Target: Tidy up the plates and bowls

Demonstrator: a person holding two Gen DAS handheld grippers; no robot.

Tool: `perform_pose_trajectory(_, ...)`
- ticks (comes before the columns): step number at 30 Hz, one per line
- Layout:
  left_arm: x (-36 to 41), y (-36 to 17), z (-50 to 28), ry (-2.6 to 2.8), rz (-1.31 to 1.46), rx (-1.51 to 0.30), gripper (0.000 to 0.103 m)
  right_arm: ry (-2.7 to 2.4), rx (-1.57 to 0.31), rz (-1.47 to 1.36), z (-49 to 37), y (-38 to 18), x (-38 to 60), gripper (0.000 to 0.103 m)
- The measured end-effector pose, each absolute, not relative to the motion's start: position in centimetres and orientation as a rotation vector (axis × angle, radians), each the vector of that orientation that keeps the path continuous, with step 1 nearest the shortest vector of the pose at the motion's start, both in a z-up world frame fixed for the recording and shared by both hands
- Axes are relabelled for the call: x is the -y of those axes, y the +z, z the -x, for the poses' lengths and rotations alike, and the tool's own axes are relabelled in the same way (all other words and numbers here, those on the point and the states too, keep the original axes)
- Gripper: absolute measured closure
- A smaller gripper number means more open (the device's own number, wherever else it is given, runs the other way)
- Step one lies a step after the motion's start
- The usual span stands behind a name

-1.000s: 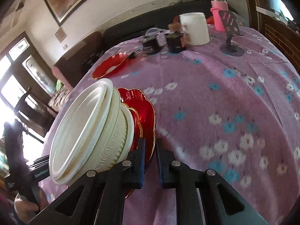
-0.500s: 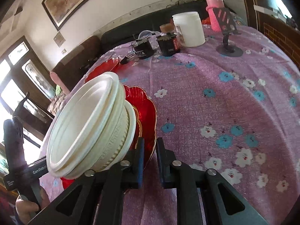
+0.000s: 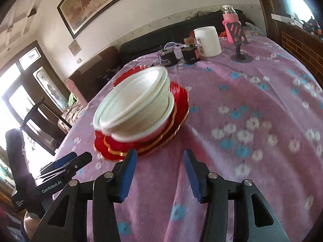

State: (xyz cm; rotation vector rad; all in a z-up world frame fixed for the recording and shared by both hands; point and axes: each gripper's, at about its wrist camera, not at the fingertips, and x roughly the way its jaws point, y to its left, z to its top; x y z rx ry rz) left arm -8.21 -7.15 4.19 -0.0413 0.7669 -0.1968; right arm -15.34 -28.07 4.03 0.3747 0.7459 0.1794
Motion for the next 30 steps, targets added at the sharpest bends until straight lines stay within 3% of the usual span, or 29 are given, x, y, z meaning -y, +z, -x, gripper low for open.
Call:
perform_pose_trajectory(4, 8.3, 4.0, 9.8, -0.191, -0.010, -0.682, 0.014, 0.121, -0.706, -0.330, 16.3, 3.7, 27.3, 0.048)
perform_pose_trajectory(9, 9.8, 4.0, 10.4, -0.204, -0.053, -0.620, 0.004, 0.052, -0.646, -0.297, 16.8, 3.7, 27.3, 0.033)
perform_pose_trajectory(17, 11.5, 3.3, 10.1, -0.137, -0.186, -0.668, 0.000, 0.015, -0.614, -0.305, 17.4, 3.4, 27.6, 0.017)
perform_pose_trajectory(30, 12.2, 3.2, 10.5, -0.163, -0.221, -0.672, 0.000, -0.004, -0.653, -0.323, 16.7, 3.0, 27.9, 0.014)
